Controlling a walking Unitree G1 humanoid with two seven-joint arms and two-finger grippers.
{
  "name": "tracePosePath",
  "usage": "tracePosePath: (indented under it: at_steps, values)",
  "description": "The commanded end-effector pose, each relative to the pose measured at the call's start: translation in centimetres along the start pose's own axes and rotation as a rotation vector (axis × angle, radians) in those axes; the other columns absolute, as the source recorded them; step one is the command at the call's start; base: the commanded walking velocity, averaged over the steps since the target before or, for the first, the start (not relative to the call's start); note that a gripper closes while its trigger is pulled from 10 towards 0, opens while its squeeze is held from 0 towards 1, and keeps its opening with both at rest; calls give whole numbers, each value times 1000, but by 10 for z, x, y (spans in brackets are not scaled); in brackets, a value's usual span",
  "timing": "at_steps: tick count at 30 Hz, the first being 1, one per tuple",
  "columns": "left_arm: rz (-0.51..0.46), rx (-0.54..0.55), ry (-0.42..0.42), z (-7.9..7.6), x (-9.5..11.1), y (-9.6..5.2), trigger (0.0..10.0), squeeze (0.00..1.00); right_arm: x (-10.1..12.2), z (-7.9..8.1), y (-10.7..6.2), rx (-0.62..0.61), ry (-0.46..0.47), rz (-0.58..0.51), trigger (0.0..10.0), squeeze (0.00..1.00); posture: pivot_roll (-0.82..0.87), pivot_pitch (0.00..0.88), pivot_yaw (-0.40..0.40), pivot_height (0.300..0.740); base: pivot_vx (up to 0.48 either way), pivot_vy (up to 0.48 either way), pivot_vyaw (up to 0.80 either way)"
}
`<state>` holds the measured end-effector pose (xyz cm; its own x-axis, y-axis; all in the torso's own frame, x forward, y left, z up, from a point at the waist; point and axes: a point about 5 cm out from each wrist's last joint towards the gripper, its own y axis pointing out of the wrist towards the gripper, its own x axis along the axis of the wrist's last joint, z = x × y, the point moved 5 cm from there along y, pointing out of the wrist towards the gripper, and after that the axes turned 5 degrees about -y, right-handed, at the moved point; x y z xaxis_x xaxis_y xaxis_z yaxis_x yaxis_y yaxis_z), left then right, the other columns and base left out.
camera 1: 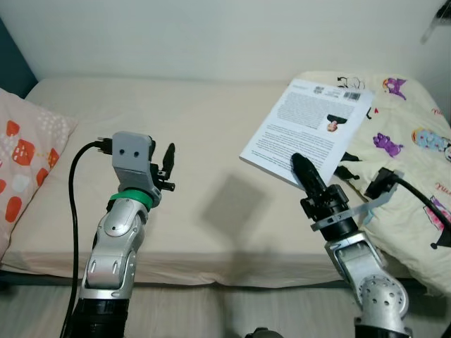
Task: Clean up the room
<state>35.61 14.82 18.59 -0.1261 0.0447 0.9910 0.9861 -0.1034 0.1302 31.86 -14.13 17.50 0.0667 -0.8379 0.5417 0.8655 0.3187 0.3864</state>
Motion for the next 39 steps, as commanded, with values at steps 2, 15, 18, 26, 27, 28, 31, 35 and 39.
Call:
tracePosePath:
  at_steps: [2, 15, 18, 26, 27, 28, 31, 35, 39]
  values:
    - [17, -6, -5, -2, -4, -1, 10000, 0, 5, 4, -1, 19, -14, -20, 10000, 0, -93, 0, 25, 740, 0, 317, 0]
    - [20, -5, -7, -1, -4, -2, 10000, 0, 4, 3, -1, 17, -12, -16, 10000, 0, -91, 0, 25, 740, 0, 318, 0]
    - [21, -5, -8, -2, -5, -2, 10000, 0, 4, 3, -1, 17, -11, -15, 10000, 0, -90, 0, 26, 740, 0, 319, 0]
    - [22, -6, -7, -2, -4, -3, 10000, 0, 3, 3, -1, 19, -10, -13, 10000, 0, -89, 0, 26, 740, 0, 317, 0]
    - [22, -7, -7, -2, -4, -2, 10000, 0, 3, 4, -1, 19, -10, -13, 10000, 0, -89, 0, 26, 740, 0, 315, 0]
    - [22, -7, -7, -2, -4, -2, 10000, 0, 3, 4, -1, 20, -10, -13, 10000, 0, -89, 0, 26, 740, 0, 319, 0]
    - [22, -9, -7, -2, -4, -2, 10000, 0, 3, 4, -1, 20, -10, -13, 10000, 0, -89, 0, 26, 740, 0, 314, 0]
    - [22, -10, -7, -2, -4, -2, 10000, 0, 2, 4, 0, 21, -9, -13, 10000, 0, -90, 0, 27, 740, 0, 316, 0]
    - [23, -11, -7, -2, -4, -2, 10000, 0, 2, 4, 1, 23, -9, -12, 10000, 0, -90, 0, 28, 740, 0, 319, 0]
